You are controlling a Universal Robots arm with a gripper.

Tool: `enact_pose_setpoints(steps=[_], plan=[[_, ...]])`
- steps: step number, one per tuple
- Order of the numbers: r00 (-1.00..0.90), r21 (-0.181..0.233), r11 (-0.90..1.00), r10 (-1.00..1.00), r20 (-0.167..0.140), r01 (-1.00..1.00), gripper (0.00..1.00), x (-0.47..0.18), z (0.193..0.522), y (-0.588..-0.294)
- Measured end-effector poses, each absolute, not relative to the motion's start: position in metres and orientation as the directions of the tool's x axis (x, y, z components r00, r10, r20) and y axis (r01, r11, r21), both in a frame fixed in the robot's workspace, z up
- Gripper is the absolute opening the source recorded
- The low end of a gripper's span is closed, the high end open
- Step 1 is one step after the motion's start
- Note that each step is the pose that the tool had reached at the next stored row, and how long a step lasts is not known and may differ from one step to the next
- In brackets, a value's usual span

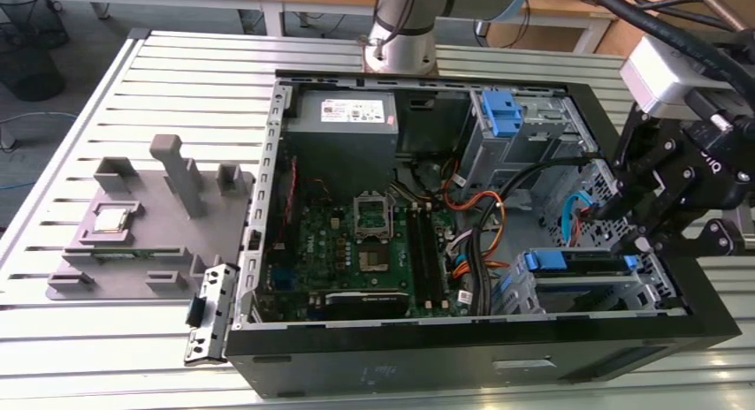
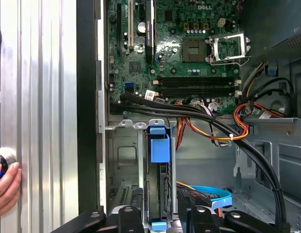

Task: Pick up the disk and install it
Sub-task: 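Insert the disk into the insertion slot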

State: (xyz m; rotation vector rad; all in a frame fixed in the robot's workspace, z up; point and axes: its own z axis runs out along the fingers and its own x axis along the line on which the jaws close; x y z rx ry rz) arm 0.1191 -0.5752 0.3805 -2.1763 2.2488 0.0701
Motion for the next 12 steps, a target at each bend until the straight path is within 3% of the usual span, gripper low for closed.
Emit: enact_pose_setpoints(steps=[12], plan=[[-0.017, -0.006, 0.018, -0.999, -0.045, -1.000, 0.42, 0.111, 0.367, -0.575]])
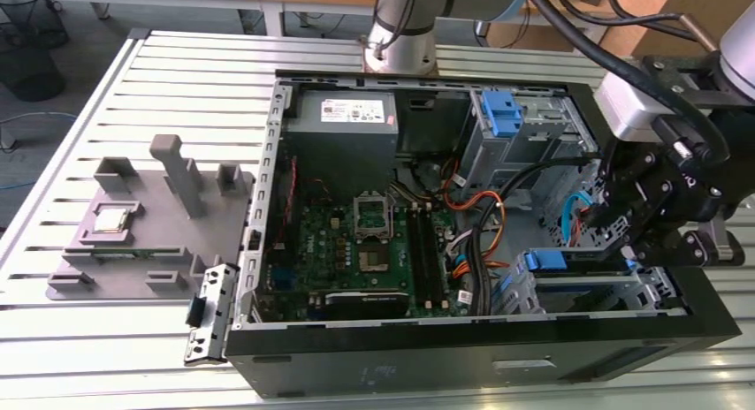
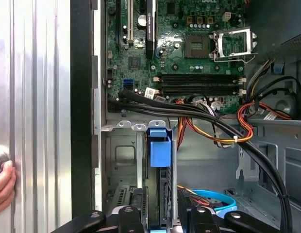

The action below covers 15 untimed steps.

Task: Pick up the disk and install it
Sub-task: 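Insert the disk into the insertion slot, then insert the first disk wire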

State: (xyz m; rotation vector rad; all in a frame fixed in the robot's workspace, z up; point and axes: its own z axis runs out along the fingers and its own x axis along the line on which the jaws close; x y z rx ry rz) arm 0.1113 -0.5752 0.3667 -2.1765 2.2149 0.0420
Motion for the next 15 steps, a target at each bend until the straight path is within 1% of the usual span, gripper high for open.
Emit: enact_pose_setpoints(steps=[3, 9, 15], plan=[[-0.013, -0.014, 0.013, -0.999, -0.045, -1.000, 0.42, 0.109, 0.365, -0.575], [-0.012, -0.015, 0.013, -0.999, -0.045, -1.000, 0.42, 0.109, 0.363, -0.565], [-0.012, -0.015, 0.013, -0.999, -0.045, -1.000, 0.42, 0.109, 0.365, -0.565]])
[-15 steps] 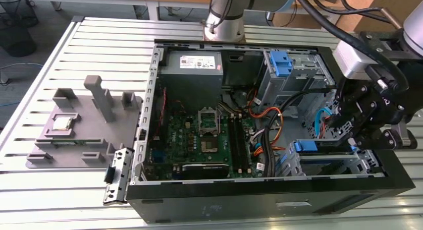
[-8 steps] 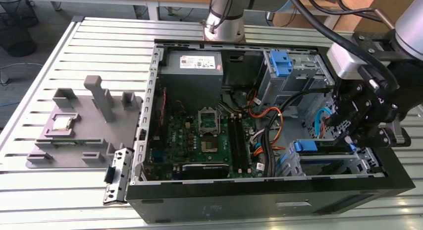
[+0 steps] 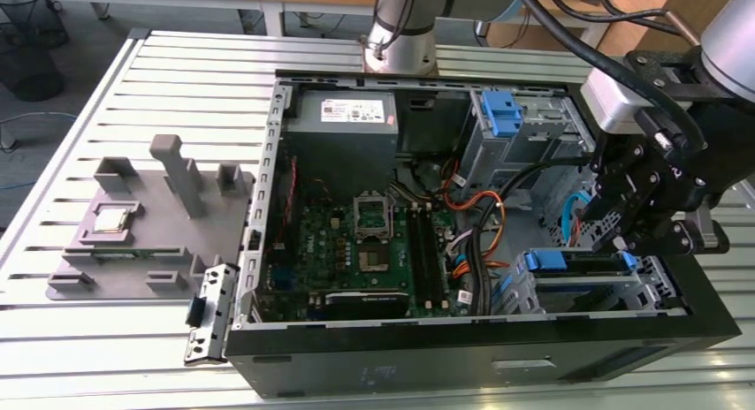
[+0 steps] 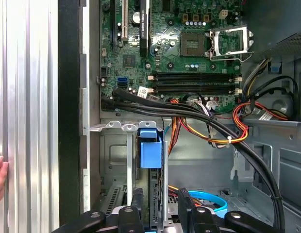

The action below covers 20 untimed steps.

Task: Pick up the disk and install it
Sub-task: 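Insert the first disk wire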

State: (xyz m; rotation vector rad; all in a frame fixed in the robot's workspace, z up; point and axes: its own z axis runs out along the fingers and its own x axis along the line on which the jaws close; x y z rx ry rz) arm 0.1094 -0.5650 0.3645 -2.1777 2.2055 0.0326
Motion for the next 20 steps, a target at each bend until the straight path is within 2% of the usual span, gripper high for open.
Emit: enact_pose_setpoints(steps=[20], plan=[[-0.012, -0.015, 0.013, -0.999, -0.044, -1.000, 0.42, 0.1094, 0.3689, -0.5637]])
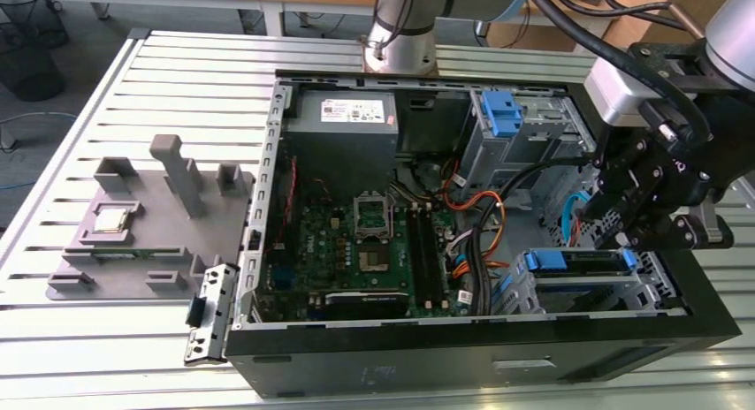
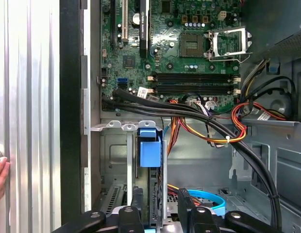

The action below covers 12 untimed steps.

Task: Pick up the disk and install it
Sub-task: 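Insert the first disk wire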

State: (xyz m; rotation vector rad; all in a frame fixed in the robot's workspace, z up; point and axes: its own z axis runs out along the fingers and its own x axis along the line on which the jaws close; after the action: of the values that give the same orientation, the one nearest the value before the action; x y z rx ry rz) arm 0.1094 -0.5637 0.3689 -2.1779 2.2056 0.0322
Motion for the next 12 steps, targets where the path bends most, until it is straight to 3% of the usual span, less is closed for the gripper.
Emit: enact_pose_setpoints(steps=[12], plan=[[-0.012, -0.015, 0.013, -0.999, -0.045, -1.000, 0.42, 0.1094, 0.3687, -0.5593]])
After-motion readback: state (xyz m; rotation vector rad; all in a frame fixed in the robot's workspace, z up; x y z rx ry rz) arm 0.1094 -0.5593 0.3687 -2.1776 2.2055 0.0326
